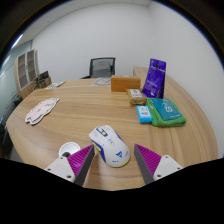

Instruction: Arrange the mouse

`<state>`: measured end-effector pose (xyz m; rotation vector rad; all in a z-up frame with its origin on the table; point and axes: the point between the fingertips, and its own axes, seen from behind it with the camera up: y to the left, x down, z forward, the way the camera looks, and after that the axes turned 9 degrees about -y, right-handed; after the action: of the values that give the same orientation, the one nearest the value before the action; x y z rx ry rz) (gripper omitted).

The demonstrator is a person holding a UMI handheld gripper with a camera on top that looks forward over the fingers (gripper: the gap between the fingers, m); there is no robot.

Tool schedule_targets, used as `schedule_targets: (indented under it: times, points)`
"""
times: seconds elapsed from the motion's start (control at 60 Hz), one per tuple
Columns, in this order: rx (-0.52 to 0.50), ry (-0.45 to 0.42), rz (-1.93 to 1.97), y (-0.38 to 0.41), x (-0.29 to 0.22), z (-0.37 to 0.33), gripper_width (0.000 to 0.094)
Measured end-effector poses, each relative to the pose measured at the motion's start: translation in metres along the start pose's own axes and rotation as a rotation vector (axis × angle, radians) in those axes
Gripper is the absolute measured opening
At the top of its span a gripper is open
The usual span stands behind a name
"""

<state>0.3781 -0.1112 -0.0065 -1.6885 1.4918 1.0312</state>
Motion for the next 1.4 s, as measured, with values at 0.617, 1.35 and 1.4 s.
schedule_targets:
  times: [0.617,1.35,1.4]
  points:
    - [0.124,-0.017,0.045,-0.019,-0.02,0.054,0.0398]
    - [0.118,0.063,0.108,0.37,-0.105,0.207,0.0382]
    - [0.123,0.059,0.062,0.367,-0.102,0.209,0.0409]
